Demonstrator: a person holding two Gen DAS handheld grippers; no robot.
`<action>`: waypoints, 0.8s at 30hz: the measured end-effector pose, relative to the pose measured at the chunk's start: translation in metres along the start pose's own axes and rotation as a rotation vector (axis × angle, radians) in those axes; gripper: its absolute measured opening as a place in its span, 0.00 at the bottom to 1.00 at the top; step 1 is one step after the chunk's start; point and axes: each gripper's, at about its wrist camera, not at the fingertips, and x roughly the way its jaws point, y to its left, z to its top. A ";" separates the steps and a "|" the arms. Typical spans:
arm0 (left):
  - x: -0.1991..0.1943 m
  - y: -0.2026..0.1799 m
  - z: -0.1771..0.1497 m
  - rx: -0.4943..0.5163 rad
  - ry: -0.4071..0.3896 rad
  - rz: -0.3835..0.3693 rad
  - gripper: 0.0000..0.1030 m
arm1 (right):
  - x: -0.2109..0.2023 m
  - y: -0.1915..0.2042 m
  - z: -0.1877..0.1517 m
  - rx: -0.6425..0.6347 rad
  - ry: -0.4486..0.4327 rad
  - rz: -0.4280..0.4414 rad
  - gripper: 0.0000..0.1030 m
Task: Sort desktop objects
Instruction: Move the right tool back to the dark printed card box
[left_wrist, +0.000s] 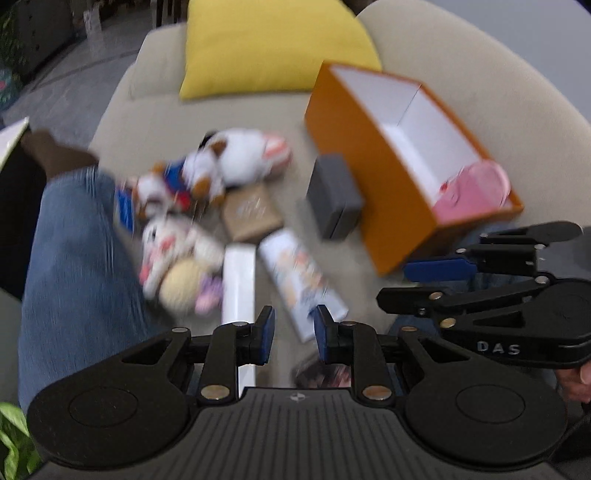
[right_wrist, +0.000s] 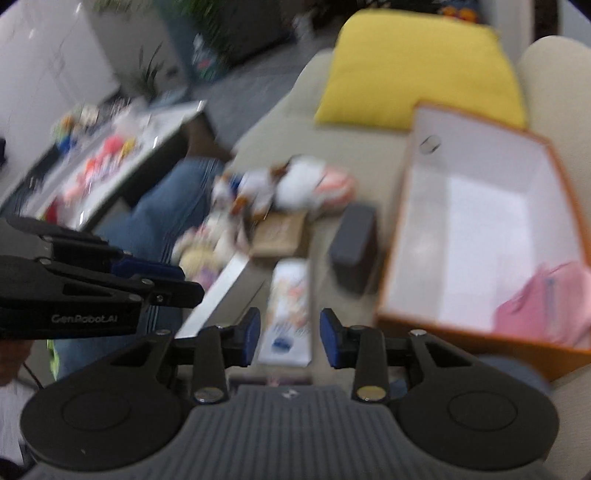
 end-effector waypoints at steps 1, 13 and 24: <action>0.002 0.007 -0.007 -0.009 0.010 -0.005 0.25 | 0.009 0.006 -0.003 -0.019 0.031 0.001 0.37; 0.009 0.080 -0.001 -0.200 -0.037 0.009 0.25 | 0.060 0.025 0.017 -0.054 0.117 -0.029 0.37; 0.053 0.126 0.048 -0.326 0.069 0.037 0.57 | 0.090 0.033 0.091 -0.131 0.093 -0.037 0.37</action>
